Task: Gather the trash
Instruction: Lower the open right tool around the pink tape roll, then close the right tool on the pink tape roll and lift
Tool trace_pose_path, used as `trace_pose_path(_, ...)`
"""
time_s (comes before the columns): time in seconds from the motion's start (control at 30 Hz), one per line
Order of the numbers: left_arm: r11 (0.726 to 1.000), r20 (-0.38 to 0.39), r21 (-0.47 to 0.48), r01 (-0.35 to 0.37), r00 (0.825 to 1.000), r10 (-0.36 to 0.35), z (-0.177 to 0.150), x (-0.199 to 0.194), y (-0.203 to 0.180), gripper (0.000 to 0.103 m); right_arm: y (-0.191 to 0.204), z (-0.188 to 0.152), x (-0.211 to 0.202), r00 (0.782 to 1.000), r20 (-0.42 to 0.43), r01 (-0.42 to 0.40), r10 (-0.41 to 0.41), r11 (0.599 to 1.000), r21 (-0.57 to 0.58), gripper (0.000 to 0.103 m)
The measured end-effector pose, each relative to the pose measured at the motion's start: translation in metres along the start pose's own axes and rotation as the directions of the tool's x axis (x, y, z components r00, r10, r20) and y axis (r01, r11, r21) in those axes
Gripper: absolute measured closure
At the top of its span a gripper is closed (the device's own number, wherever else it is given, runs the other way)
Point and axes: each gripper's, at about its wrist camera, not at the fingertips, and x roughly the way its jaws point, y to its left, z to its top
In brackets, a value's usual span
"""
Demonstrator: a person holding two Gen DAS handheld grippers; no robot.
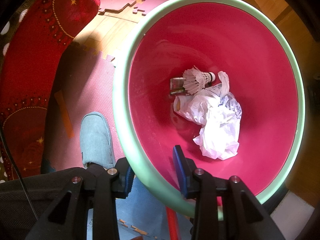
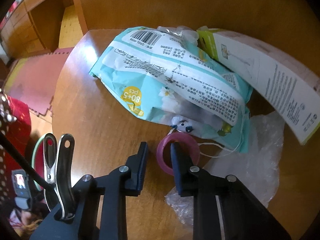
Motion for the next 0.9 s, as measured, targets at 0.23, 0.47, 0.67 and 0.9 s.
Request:
trace_pose_path(0.23,1.0,0.0,0.002,-0.002,1.0,0.002,0.0,0.0,0.0,0.067,-0.007,0.001,0.003,0.999,0.0,-0.047,0.047,0.998,0.039,0.092)
trace_pose_path(0.47,1.0,0.0,0.002,-0.002,1.0,0.002,0.0,-0.001,0.001,0.067,-0.008,-0.003,-0.002,0.999,0.017,-0.048,0.047,0.998,0.049,0.093)
trace_pose_path(0.67,1.0,0.0,0.001,-0.001,1.0,0.001,0.0,-0.001,0.001,0.067,-0.005,-0.006,-0.012,0.999,0.036,-0.035,0.034,0.999,0.032,0.093)
trace_pose_path(0.9,1.0,0.0,0.001,-0.002,1.0,0.002,0.0,0.0,0.0,0.067,0.008,-0.005,-0.024,0.998,0.06,-0.037,0.037,0.999,0.0,0.093)
